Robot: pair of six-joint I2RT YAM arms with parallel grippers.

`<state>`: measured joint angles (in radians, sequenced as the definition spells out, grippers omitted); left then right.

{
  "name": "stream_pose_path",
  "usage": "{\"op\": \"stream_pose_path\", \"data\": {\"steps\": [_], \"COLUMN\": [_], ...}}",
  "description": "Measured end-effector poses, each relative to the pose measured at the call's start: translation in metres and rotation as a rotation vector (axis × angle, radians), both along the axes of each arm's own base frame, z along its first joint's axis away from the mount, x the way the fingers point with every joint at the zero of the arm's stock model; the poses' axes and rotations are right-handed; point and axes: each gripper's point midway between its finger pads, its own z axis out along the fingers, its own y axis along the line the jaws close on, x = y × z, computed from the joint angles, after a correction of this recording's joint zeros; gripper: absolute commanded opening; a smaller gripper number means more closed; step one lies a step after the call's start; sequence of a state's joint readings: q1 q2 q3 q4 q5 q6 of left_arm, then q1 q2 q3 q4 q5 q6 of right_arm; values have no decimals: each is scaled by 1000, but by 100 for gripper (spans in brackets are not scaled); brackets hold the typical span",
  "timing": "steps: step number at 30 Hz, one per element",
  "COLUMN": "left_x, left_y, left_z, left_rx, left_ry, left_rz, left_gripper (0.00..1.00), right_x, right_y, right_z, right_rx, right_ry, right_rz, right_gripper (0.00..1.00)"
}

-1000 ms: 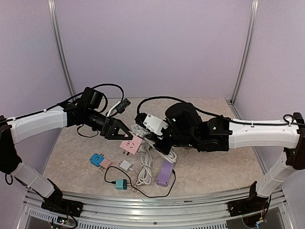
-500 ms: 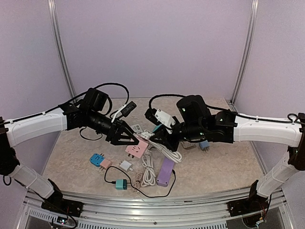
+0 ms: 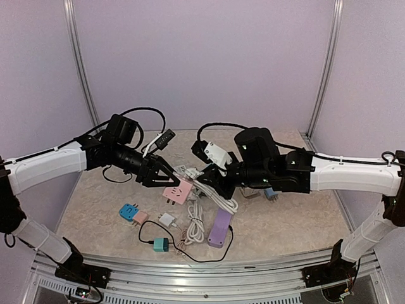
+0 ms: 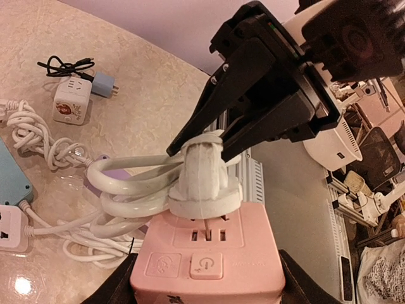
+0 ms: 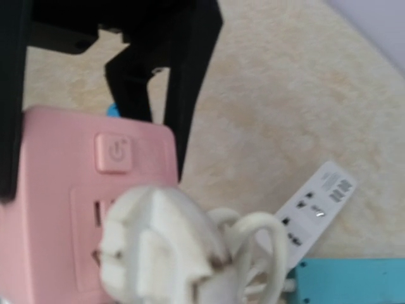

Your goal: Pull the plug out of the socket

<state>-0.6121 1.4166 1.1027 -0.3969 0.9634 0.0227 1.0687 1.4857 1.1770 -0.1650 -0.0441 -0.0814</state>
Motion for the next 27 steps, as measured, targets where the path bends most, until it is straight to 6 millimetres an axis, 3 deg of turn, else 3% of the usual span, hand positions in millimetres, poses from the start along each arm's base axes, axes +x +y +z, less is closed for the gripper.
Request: {"op": "stream_pose_path", "data": {"steps": [6, 10, 16, 23, 27], "left_x": [5, 18, 23, 24, 32], "left_y": [4, 9, 12, 13, 23], "left_z": [-4, -19, -23, -22, -19], "left_rx": [-10, 36, 50, 49, 39], "left_ry": [74, 107, 107, 106, 109], "left_rz": [2, 59, 82, 87, 130], "left_gripper": [0, 0, 0, 0, 0], "right_x": [1, -5, -7, 5, 17], "right_y": [0, 4, 6, -1, -10], "right_z": [3, 8, 11, 17, 19], "right_rx": [-48, -52, -57, -64, -74], "right_ry": [-116, -147, -171, -202, -217], "right_rz": [-78, -67, -66, -141, -218], "right_gripper": [0, 0, 0, 0, 0]}}
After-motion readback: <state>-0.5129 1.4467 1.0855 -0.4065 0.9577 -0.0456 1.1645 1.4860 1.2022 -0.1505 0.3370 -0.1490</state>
